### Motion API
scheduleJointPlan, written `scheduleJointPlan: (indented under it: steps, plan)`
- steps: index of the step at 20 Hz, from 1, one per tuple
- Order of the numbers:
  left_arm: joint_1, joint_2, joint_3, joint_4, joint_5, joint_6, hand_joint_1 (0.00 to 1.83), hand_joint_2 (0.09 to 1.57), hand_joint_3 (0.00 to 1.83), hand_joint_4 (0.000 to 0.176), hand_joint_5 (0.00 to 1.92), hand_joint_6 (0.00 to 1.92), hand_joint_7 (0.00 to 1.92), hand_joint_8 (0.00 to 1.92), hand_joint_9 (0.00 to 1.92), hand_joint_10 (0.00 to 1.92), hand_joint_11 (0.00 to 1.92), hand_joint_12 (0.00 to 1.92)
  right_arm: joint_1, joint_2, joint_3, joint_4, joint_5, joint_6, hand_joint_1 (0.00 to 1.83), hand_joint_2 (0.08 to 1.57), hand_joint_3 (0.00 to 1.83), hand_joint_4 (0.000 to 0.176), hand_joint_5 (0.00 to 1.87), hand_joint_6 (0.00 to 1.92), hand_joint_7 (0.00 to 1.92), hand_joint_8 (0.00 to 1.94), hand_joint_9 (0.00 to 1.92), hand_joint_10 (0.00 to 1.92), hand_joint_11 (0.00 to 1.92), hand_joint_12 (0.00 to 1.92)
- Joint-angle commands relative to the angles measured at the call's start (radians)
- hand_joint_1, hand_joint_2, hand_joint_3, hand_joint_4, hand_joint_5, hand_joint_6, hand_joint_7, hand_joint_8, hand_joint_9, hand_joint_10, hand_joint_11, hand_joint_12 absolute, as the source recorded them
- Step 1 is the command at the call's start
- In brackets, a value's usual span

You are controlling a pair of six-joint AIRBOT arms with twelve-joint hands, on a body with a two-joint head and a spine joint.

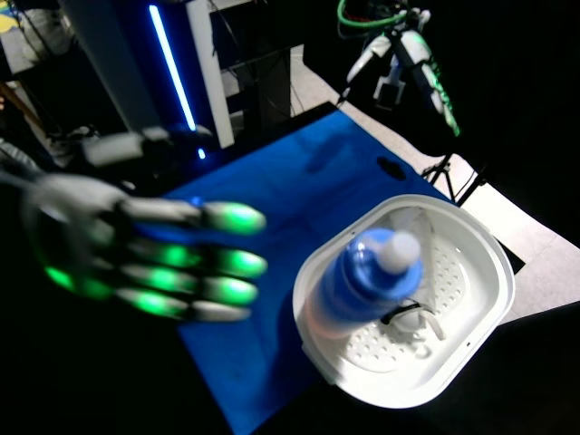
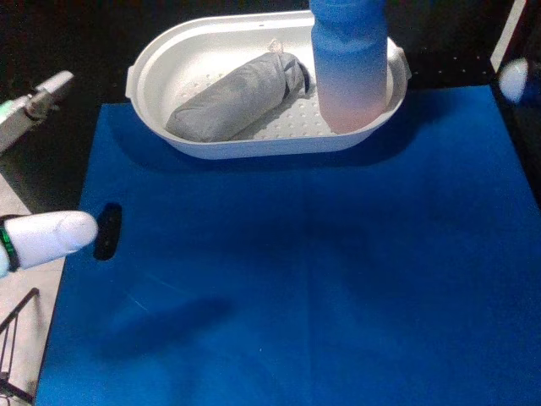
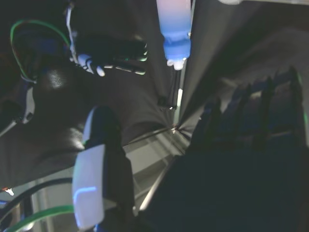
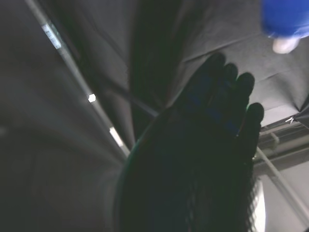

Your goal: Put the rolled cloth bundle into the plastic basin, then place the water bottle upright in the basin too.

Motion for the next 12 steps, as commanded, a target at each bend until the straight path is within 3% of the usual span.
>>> scheduleJointPlan:
  steps: [1,2,3,5,6,7,8,9,10,12]
  plan:
    - [-0.002,0.017,-0.003,-0.012,-0.156,0.001,0.5,0.9,0.0,0.176,0.0,0.0,0.0,0.0,0.0,0.0,0.0,0.0,0.002,0.012,-0.015,0.009,0.118,-0.011,0.74,0.91,0.0,0.167,0.09,0.01,0.23,0.01,0.17,0.01,0.0,0.02]
    - [0.014,0.039,-0.016,-0.017,-0.177,0.012,0.45,0.88,0.0,0.176,0.02,0.01,0.0,0.0,0.0,0.0,0.0,0.0,-0.027,0.05,-0.049,0.0,0.124,-0.015,0.75,0.89,0.0,0.161,0.08,0.0,0.22,0.0,0.17,0.01,0.01,0.02]
    - [0.037,0.058,-0.029,-0.028,-0.204,0.017,0.44,0.88,0.0,0.176,0.02,0.01,0.0,0.0,0.0,0.0,0.0,0.0,-0.062,0.077,-0.076,0.001,0.136,-0.02,0.76,0.88,0.0,0.168,0.08,0.0,0.22,0.0,0.16,0.0,0.0,0.02]
    - [0.085,0.072,-0.044,-0.062,-0.253,0.017,0.49,0.87,0.0,0.176,0.01,0.0,0.0,0.0,0.0,0.0,0.0,0.0,-0.119,0.115,-0.14,0.052,0.154,-0.13,0.7,0.91,0.0,0.157,0.05,0.0,0.18,0.0,0.11,0.0,0.0,0.02]
    - [0.113,0.075,-0.052,-0.084,-0.279,0.017,0.52,0.88,0.0,0.176,0.0,0.0,0.0,0.0,0.0,0.0,0.0,0.0,-0.152,0.133,-0.177,0.08,0.171,-0.187,0.7,0.92,0.01,0.143,0.05,0.0,0.13,0.0,0.09,0.0,0.0,0.0]
    - [0.135,0.077,-0.058,-0.096,-0.299,0.017,0.53,0.88,0.0,0.176,0.0,0.0,0.0,0.0,0.0,0.0,0.0,0.0,-0.188,0.144,-0.195,0.094,0.193,-0.195,0.7,0.92,0.01,0.14,0.05,0.0,0.12,0.0,0.08,0.0,0.0,0.0]
    - [0.167,0.082,-0.071,-0.119,-0.33,0.017,0.53,0.89,0.0,0.176,0.0,0.0,0.0,0.0,0.0,0.0,0.0,0.0,-0.247,0.159,-0.22,0.124,0.239,-0.195,0.71,0.93,0.01,0.112,0.05,0.0,0.12,0.01,0.09,0.01,0.03,0.01]
    - [0.196,0.092,-0.085,-0.137,-0.347,0.015,0.53,0.89,0.0,0.176,0.0,0.0,0.0,0.0,0.0,0.0,0.0,0.0,-0.315,0.171,-0.245,0.163,0.296,-0.195,0.69,0.94,0.01,0.106,0.04,0.0,0.11,0.0,0.08,0.0,0.03,0.01]
    - [0.2,0.102,-0.095,-0.138,-0.347,0.024,0.49,0.89,0.0,0.176,0.0,0.0,0.0,0.0,0.0,0.0,0.0,0.0,-0.378,0.178,-0.265,0.202,0.348,-0.195,0.68,0.95,0.01,0.115,0.03,0.0,0.1,0.0,0.07,0.0,0.02,0.01]
    - [0.201,0.106,-0.098,-0.146,-0.347,0.024,0.49,0.92,0.01,0.176,0.0,0.0,0.0,0.0,0.0,0.0,0.0,0.0,-0.532,0.179,-0.306,0.304,0.471,-0.195,0.65,0.98,0.01,0.108,0.0,0.0,0.09,0.0,0.02,0.0,0.0,0.0]
